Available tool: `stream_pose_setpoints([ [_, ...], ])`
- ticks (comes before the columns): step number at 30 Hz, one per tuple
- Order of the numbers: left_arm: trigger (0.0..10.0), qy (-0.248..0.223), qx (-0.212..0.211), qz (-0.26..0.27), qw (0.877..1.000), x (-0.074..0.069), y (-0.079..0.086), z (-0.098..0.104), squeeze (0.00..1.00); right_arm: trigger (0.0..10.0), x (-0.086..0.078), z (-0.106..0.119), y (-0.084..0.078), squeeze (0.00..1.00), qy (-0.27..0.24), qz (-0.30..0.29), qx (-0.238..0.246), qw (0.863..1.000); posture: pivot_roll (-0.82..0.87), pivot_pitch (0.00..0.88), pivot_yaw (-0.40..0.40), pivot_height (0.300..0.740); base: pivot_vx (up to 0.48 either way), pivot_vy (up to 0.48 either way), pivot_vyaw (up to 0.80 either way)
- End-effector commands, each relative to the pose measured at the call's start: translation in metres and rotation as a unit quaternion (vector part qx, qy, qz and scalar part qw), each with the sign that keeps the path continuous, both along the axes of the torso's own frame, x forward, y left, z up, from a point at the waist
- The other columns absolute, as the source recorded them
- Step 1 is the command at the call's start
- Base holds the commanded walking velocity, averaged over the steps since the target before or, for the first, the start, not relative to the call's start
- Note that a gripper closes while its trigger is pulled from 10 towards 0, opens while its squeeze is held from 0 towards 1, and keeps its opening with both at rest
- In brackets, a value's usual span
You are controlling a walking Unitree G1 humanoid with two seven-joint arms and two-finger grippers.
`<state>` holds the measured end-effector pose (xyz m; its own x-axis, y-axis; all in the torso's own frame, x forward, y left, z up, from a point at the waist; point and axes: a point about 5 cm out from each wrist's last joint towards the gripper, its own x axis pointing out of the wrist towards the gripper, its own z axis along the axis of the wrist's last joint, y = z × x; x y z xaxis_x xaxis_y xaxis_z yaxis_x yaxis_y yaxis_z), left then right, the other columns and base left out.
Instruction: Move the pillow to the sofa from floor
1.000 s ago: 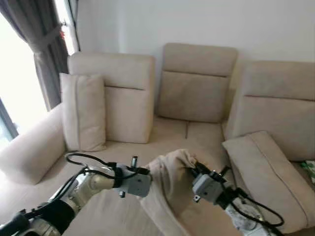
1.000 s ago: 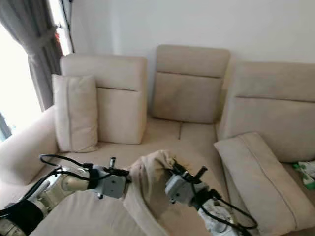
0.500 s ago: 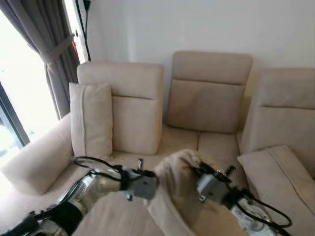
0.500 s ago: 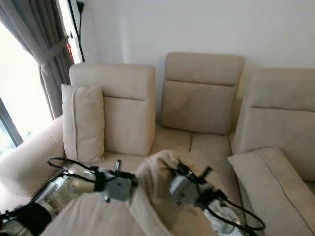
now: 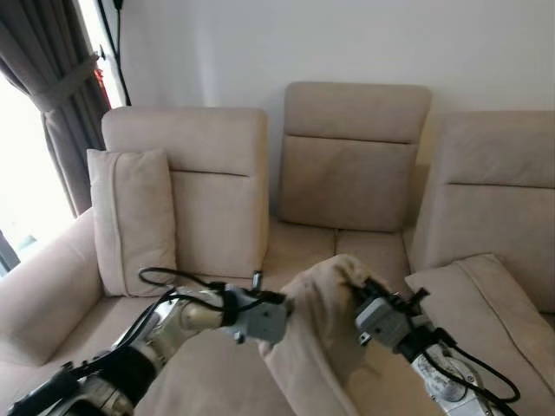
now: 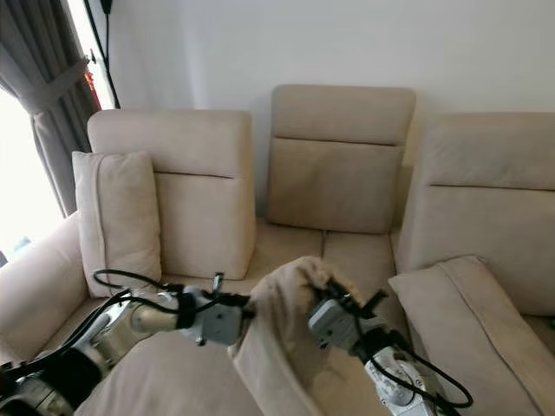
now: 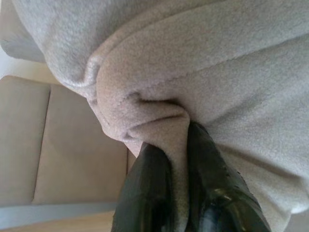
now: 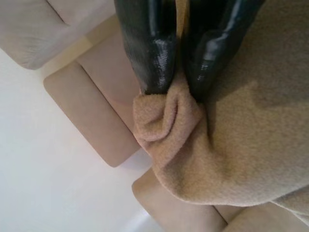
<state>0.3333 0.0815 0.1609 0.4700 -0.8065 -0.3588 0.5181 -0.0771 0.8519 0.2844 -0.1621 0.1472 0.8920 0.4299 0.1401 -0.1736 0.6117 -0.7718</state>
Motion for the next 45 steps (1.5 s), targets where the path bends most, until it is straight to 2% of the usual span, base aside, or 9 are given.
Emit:
stream_pose_setpoints([
  [1, 10.0, -0.022, -0.015, -0.031, 0.999, -0.004, -0.014, 0.007, 0.0, 10.0, -0.001, 0.007, 0.02, 0.0, -0.015, 0.038, 0.005, 0.999, 0.05, 0.0, 0.041, 0.74, 0.0, 0.0, 0.0],
  [15, 10.0, -0.074, -0.053, -0.024, 0.996, 0.005, -0.061, 0.023, 0.0, 10.0, 0.019, -0.005, -0.033, 0.0, 0.044, -0.192, 0.11, 0.974, 0.04, 0.0, 0.062, 0.74, 0.0, 0.0, 0.0],
  [32, 10.0, -0.086, -0.05, -0.022, 0.995, 0.006, -0.072, 0.019, 0.08, 10.0, 0.02, -0.006, -0.027, 0.0, 0.063, -0.2, 0.115, 0.971, 0.04, 0.0, 0.064, 0.74, 0.0, 0.0, 0.0],
  [33, 10.0, -0.086, -0.053, -0.022, 0.995, 0.006, -0.073, 0.019, 0.91, 10.0, 0.021, -0.006, -0.027, 0.0, 0.063, -0.201, 0.116, 0.971, 0.04, 0.0, 0.064, 0.74, 0.0, 0.0, 0.0],
  [35, 10.0, -0.084, -0.057, -0.022, 0.995, 0.006, -0.073, 0.02, 0.91, 10.0, 0.021, -0.006, -0.027, 0.0, 0.062, -0.2, 0.117, 0.971, 0.04, 0.0, 0.064, 0.74, 0.0, 0.0, 0.0],
  [36, 10.0, -0.088, -0.066, -0.023, 0.994, 0.005, -0.074, 0.022, 1.0, 10.0, 0.021, -0.005, -0.027, 0.71, 0.061, -0.2, 0.119, 0.971, 0.04, 0.0, 0.062, 0.74, 0.0, 0.0, 0.0],
  [42, 10.0, -0.111, -0.085, -0.025, 0.99, 0.005, -0.076, 0.029, 0.97, 10.0, 0.021, -0.004, -0.026, 0.99, 0.06, -0.2, 0.119, 0.971, 0.05, 0.0, 0.062, 0.74, 0.0, 0.0, 0.0],
  [43, 10.0, -0.114, -0.088, -0.026, 0.989, 0.005, -0.076, 0.03, 0.56, 10.0, 0.021, -0.004, -0.026, 0.67, 0.061, -0.199, 0.118, 0.971, 0.05, 0.0, 0.062, 0.74, 0.0, 0.0, 0.0],
  [45, 10.0, -0.116, -0.089, -0.028, 0.989, 0.005, -0.076, 0.03, 0.56, 10.0, 0.021, -0.004, -0.025, 0.67, 0.062, -0.199, 0.117, 0.971, 0.05, 0.0, 0.062, 0.74, 0.0, 0.0, 0.0],
])
